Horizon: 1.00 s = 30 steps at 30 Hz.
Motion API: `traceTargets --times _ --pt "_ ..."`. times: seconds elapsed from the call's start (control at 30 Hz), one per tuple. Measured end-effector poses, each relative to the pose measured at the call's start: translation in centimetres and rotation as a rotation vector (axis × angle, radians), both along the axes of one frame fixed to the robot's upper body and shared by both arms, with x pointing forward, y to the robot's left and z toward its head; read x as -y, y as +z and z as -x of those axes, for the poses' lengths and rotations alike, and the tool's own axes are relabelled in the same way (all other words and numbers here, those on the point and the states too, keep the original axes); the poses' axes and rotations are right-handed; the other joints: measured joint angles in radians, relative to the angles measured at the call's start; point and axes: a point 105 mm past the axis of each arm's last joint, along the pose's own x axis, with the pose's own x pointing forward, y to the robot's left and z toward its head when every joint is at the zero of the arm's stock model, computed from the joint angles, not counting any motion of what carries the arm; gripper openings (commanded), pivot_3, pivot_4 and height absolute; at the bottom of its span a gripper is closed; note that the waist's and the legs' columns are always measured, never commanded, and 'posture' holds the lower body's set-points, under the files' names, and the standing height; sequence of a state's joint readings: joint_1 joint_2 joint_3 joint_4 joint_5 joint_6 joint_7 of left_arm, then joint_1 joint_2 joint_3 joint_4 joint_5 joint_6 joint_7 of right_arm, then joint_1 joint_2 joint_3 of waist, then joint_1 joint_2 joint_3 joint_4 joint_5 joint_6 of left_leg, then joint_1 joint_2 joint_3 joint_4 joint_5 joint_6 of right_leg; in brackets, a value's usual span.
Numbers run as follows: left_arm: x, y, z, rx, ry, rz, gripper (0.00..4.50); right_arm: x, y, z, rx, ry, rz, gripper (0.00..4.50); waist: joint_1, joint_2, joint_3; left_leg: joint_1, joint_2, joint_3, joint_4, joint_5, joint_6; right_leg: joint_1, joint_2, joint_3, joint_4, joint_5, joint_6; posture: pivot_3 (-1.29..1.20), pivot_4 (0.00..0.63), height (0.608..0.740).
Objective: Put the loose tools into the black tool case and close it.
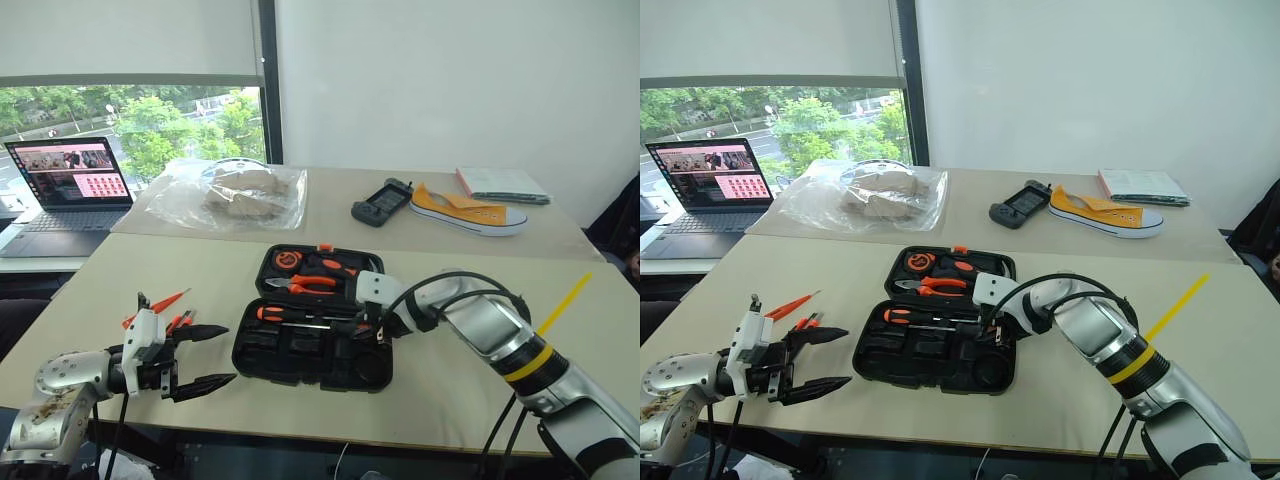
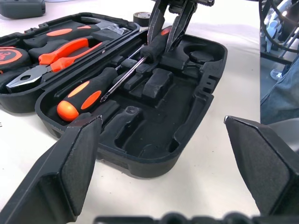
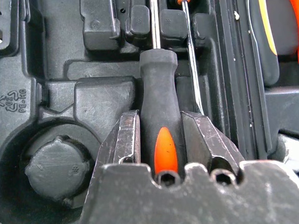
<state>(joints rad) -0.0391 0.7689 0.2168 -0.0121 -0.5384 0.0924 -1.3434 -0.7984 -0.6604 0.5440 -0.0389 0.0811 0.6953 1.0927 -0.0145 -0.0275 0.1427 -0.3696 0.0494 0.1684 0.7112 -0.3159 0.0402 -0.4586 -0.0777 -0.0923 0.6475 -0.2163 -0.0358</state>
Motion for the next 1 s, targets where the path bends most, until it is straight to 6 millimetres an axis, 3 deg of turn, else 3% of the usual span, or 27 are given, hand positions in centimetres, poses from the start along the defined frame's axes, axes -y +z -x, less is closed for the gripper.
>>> traceTargets --times 0.03,0.13,0.43,0.57,0.73,1.0 --pt "0.0 0.0 0.0 0.001 0.0 0.0 4.5 0.1 0.0 0.0 -0.005 -0.002 -0.001 2.0 0.0 0.0 0.0 0.0 0.0 0.0 0.0 0.0 0.0 0.0 0.0 0.0 0.0 0.0 0.0 0.0 0.15 0.74" --pt "0.0 -0.1 0.1 -0.002 0.004 -0.001 4.5 0.5 0.1 -0.2 -0.007 -0.021 0.0 2.83 0.0 0.0 0.0 0.0 0.0 0.0 0.0 0.0 0.0 0.0 0.0 0.0 0.0 0.0 0.0 0.0 0.15 0.74" --pt "-0.1 -0.2 0.0 -0.002 0.02 -0.005 4.5 1.1 4.2 0.6 -0.046 0.055 -0.149 2.83 0.0 0.0 0.0 0.0 0.0 0.0 0.0 0.0 0.0 0.0 0.0 0.0 0.0 0.0 0.0 0.0 0.15 0.74" --pt "-0.2 -0.2 -0.1 -0.002 0.027 -0.006 4.5 0.2 4.2 0.8 -0.053 0.076 -0.194 1.87 -0.003 0.0 0.0 0.0 0.0 0.0 0.0 0.0 0.0 0.0 0.0 0.0 0.0 0.0 0.0 0.0 0.15 0.74" --pt "-0.2 -0.1 -0.3 0.008 0.032 -0.007 4.5 -1.6 1.7 0.3 -0.069 0.069 -0.198 0.06 -0.003 0.0 0.0 0.0 0.0 0.0 0.0 0.0 0.0 0.0 0.0 0.0 0.0 0.0 0.0 0.0 0.15 0.74" --pt "-0.3 -0.3 -0.4 0.006 0.042 -0.022 4.5 -2.1 0.1 -0.9 -0.054 0.057 -0.176 0.03 -0.004 0.0 0.0 0.001 0.0 0.0 0.0 0.0 -0.001 0.001 0.0 0.0 0.0 0.0 -0.001 0.0 0.15 0.74"
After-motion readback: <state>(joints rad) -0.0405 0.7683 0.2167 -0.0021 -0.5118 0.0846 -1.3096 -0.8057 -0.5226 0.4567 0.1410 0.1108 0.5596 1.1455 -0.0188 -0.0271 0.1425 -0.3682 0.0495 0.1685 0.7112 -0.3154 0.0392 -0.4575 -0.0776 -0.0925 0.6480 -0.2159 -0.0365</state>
